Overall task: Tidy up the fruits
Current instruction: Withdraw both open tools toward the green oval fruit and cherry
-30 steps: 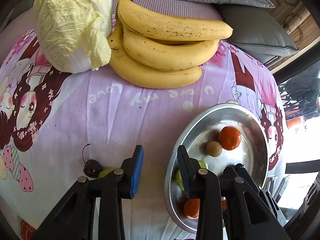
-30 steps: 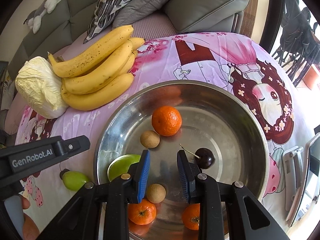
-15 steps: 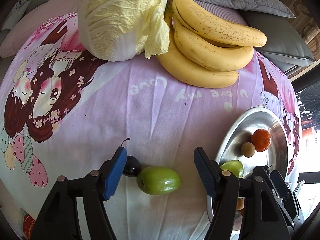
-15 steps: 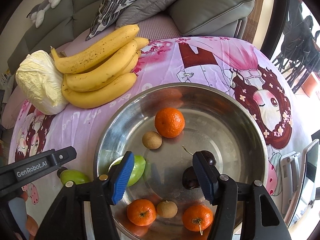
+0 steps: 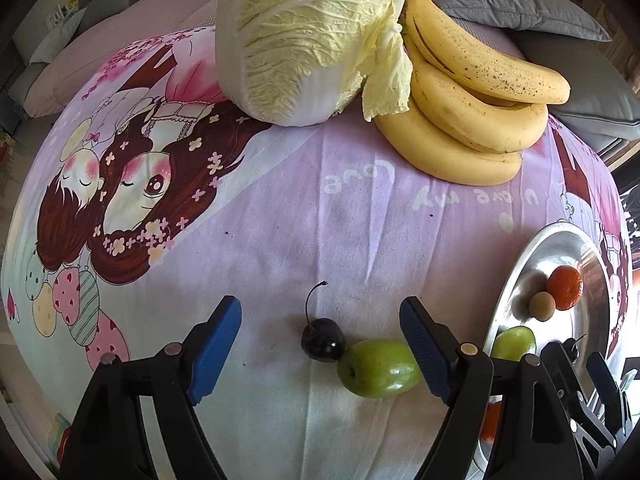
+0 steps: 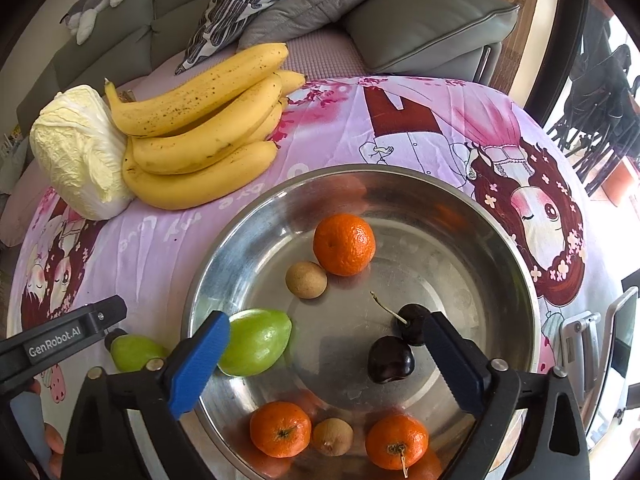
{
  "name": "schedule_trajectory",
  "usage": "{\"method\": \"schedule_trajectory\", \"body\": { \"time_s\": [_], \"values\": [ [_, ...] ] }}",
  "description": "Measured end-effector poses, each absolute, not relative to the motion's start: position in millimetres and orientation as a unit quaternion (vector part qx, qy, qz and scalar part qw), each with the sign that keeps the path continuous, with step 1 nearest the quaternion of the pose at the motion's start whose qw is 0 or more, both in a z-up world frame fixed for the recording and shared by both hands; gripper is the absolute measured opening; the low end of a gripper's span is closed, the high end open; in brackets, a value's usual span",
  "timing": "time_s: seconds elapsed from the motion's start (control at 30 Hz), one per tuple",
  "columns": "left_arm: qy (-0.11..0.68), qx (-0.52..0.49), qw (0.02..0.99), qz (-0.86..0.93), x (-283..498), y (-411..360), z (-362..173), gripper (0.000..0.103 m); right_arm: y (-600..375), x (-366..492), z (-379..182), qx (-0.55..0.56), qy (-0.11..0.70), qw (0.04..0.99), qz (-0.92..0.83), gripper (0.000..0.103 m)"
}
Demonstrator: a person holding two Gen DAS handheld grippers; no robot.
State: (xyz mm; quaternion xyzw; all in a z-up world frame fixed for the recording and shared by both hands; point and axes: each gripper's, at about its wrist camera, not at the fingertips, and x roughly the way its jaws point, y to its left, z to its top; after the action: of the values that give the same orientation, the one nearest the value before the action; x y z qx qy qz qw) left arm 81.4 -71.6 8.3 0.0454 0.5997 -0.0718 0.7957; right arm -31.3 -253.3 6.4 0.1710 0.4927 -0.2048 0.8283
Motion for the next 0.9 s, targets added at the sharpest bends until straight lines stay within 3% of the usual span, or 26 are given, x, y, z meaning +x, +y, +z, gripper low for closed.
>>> {"method": "schedule_trajectory", "body": {
  "time_s": [0.9],
  "values": [
    [0.612, 0.05, 0.786, -0.075, 83, -78, -2, 0.088, -253, -33, 6, 0.171, 0.483, 0.834, -0.204, 0.103]
  ]
}}
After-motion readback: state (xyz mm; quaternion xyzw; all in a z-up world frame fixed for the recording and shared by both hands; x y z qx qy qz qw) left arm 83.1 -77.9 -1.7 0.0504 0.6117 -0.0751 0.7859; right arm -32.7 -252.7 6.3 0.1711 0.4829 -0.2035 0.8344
